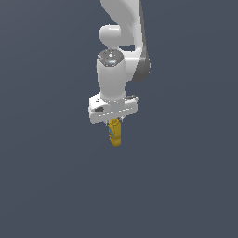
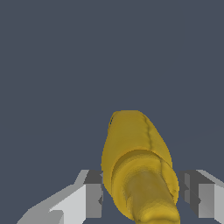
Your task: Pick up the object and move it to a goal position.
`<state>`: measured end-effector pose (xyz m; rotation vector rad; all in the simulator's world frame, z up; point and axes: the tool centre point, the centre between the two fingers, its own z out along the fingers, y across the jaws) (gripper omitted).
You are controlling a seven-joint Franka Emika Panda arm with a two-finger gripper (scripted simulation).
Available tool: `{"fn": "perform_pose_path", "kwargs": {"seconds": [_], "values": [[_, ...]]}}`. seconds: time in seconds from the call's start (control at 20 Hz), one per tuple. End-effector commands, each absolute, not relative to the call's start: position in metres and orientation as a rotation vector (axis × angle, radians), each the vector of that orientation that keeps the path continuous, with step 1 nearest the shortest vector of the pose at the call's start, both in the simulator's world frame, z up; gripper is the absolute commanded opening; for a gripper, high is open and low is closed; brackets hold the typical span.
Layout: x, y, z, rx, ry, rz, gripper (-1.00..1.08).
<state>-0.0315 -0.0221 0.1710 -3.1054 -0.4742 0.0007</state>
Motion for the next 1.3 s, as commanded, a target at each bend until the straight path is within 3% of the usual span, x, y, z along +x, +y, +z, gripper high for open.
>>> {"fn": "perform_pose_path", "kwargs": {"seconds": [0.0, 0.65, 1.25], "values": [[-0.031, -0.022, 0.170, -3.106, -0.474, 0.000, -1.00], [-0.022, -0.021, 0.181, -3.115, -0.464, -0.053, -1.00], [0.048, -0.010, 0.289, -3.162, -0.356, -0.562, -1.00]]}}
